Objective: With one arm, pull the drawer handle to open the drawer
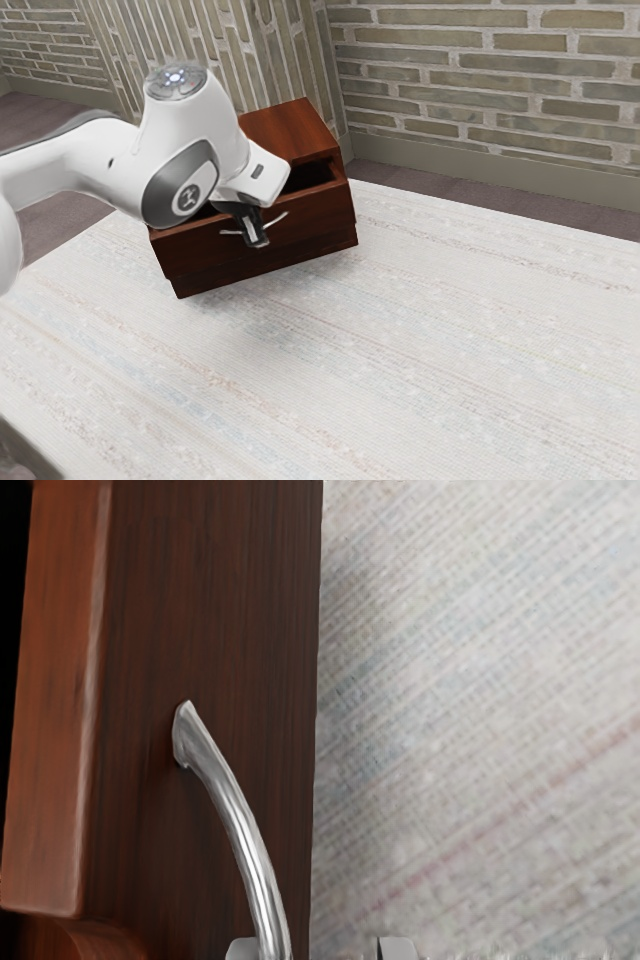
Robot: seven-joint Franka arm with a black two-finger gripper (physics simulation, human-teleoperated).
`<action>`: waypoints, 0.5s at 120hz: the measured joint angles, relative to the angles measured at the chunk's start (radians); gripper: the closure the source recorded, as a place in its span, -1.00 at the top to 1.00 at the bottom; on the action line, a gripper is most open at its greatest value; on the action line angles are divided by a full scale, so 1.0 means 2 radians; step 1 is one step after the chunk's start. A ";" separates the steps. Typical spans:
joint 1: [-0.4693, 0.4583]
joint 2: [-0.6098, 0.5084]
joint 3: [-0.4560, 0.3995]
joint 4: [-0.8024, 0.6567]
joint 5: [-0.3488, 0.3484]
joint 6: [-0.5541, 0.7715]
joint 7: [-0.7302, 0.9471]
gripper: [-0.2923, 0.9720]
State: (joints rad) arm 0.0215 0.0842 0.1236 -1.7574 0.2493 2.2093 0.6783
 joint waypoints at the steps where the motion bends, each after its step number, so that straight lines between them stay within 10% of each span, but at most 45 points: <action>1: -0.001 -0.001 0.000 -0.002 0.000 0.000 0.000 -0.47; 60: -0.013 -0.081 -0.008 -0.086 -0.003 -0.001 0.001 -0.53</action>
State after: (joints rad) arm -0.0038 -0.0774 0.1079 -1.9299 0.2437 2.2072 0.6793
